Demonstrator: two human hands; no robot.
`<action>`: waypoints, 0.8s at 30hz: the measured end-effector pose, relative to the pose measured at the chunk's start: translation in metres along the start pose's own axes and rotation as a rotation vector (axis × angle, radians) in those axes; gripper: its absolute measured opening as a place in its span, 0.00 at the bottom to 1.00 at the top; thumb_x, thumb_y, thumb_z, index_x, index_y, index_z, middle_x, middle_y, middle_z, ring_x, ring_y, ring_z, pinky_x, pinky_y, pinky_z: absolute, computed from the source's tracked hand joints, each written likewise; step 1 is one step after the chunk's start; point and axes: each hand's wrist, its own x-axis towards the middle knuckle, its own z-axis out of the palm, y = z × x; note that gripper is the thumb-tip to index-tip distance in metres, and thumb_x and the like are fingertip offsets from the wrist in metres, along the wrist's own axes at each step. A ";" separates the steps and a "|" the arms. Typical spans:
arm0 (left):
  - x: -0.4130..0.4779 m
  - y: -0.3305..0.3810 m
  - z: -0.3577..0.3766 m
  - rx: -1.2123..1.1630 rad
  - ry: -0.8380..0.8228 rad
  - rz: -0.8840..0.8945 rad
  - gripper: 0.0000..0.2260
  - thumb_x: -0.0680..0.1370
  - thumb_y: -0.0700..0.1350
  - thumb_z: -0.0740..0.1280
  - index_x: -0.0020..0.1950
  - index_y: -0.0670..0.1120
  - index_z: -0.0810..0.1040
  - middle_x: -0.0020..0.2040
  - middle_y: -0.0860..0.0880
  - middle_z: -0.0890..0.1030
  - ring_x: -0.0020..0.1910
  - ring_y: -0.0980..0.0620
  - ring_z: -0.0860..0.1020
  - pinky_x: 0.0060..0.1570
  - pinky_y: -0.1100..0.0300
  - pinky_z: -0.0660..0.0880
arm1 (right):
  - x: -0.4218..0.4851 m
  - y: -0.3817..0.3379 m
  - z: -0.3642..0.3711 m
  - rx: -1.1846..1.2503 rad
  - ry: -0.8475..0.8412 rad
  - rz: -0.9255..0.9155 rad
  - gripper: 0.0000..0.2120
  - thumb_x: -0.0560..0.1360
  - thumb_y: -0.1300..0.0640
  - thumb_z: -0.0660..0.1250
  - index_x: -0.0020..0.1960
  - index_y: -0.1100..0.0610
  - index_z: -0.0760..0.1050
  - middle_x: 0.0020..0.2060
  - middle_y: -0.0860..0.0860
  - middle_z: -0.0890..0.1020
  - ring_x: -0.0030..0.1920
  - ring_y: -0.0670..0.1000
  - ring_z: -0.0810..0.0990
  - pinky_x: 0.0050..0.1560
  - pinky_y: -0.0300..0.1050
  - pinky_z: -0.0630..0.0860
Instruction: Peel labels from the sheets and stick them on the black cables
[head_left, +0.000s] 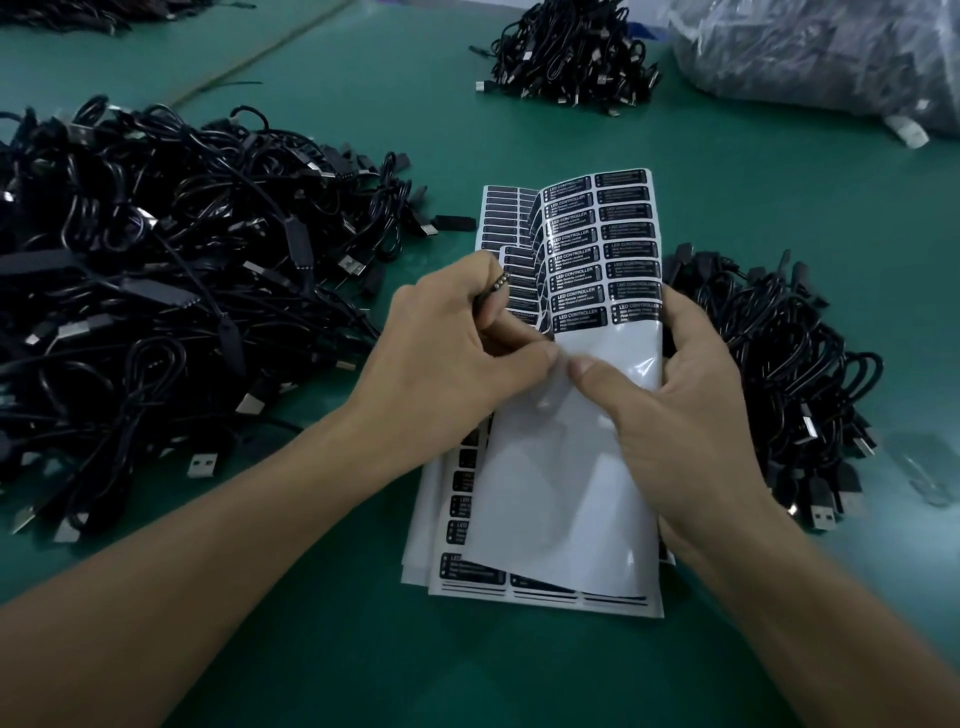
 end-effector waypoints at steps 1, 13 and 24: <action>0.000 0.000 0.000 -0.005 -0.002 -0.006 0.22 0.72 0.36 0.75 0.38 0.45 0.59 0.36 0.50 0.86 0.41 0.49 0.86 0.42 0.42 0.81 | 0.000 0.000 0.000 -0.001 0.002 -0.001 0.24 0.75 0.63 0.73 0.68 0.48 0.72 0.51 0.44 0.85 0.48 0.47 0.86 0.44 0.45 0.84; 0.000 -0.003 0.000 -0.003 0.019 -0.005 0.20 0.73 0.37 0.73 0.38 0.44 0.59 0.36 0.50 0.86 0.40 0.49 0.86 0.41 0.40 0.80 | -0.002 -0.003 0.003 0.012 0.007 -0.031 0.22 0.75 0.66 0.71 0.62 0.46 0.74 0.50 0.45 0.85 0.48 0.48 0.86 0.45 0.47 0.84; 0.009 0.000 -0.009 0.051 0.309 -0.053 0.15 0.66 0.42 0.68 0.35 0.50 0.60 0.32 0.39 0.79 0.36 0.36 0.80 0.34 0.48 0.78 | -0.010 -0.004 0.003 -0.422 0.074 -0.161 0.49 0.72 0.63 0.74 0.78 0.38 0.47 0.70 0.40 0.71 0.64 0.32 0.71 0.65 0.34 0.72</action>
